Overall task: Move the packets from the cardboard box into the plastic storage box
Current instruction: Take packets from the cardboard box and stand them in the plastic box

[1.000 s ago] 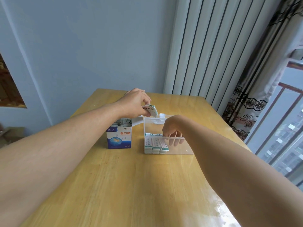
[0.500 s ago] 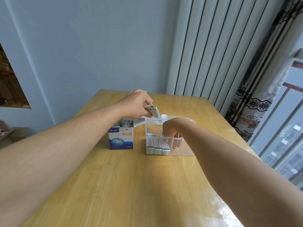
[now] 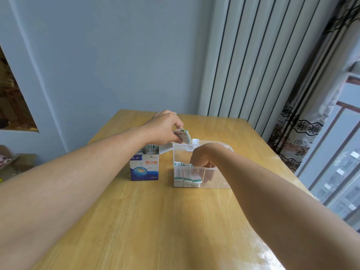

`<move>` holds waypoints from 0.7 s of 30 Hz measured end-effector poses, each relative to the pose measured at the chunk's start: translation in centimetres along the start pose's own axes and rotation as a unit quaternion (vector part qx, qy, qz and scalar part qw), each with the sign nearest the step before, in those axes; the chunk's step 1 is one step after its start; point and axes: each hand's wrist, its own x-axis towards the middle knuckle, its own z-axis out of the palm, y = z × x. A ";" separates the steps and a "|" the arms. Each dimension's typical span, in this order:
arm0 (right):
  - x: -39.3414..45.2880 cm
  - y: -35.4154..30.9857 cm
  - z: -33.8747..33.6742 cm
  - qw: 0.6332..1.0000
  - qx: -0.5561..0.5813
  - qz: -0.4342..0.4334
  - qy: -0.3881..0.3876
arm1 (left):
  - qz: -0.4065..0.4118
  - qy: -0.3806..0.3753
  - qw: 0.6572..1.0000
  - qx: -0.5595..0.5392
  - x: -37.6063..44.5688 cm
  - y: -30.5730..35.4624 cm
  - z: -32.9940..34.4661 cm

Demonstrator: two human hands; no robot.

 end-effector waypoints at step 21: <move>-3.3 0.6 -0.6 0.999 0.005 0.013 0.029 | -0.035 0.014 0.999 -0.016 -0.2 0.9 0.0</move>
